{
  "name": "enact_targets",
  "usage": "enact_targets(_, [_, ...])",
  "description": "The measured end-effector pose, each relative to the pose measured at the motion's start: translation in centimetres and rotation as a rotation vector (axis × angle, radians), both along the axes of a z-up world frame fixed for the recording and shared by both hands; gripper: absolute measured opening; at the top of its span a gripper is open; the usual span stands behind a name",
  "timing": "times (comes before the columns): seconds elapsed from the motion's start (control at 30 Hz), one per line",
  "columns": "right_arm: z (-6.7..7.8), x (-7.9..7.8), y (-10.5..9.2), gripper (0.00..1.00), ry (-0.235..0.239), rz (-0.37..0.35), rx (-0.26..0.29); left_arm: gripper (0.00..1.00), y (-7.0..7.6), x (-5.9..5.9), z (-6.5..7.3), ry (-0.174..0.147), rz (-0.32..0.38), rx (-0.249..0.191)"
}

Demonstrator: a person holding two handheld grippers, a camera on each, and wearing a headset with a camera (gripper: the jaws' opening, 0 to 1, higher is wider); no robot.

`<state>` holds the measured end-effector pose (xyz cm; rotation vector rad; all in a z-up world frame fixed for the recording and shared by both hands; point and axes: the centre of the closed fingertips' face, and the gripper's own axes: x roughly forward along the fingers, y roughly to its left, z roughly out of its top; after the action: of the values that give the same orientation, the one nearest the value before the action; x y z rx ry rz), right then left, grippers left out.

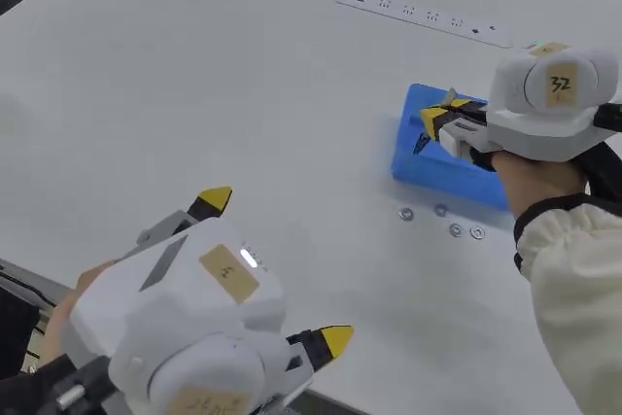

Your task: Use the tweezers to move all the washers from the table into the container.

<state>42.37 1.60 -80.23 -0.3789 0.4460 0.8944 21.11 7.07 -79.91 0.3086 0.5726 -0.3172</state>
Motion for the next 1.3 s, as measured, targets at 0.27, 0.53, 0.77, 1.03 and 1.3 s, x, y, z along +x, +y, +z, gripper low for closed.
enact_targets(0.27, [1.4,-0.2,0.3,0.01,0.033,-0.021,0.071,0.95,0.1,0.0,0.0,0.002,0.001,0.007])
enact_targets(0.53, [4.3,-0.5,-0.7,0.01,0.010,-0.027,0.118,0.95,0.1,0.0,0.2,-0.007,0.003,0.011])
enact_targets(0.77, [6.4,-2.2,-1.2,0.01,-0.032,0.003,0.114,0.95,0.1,0.0,0.2,-0.013,0.002,0.010])
enact_targets(1.03, [6.5,-4.1,-1.2,0.01,-0.033,0.023,0.109,0.95,0.1,0.0,0.2,-0.014,0.000,0.013])
enact_targets(1.3, [4.9,-5.5,-1.5,0.01,0.022,0.008,0.125,0.95,0.0,0.1,0.2,-0.013,0.003,0.007])
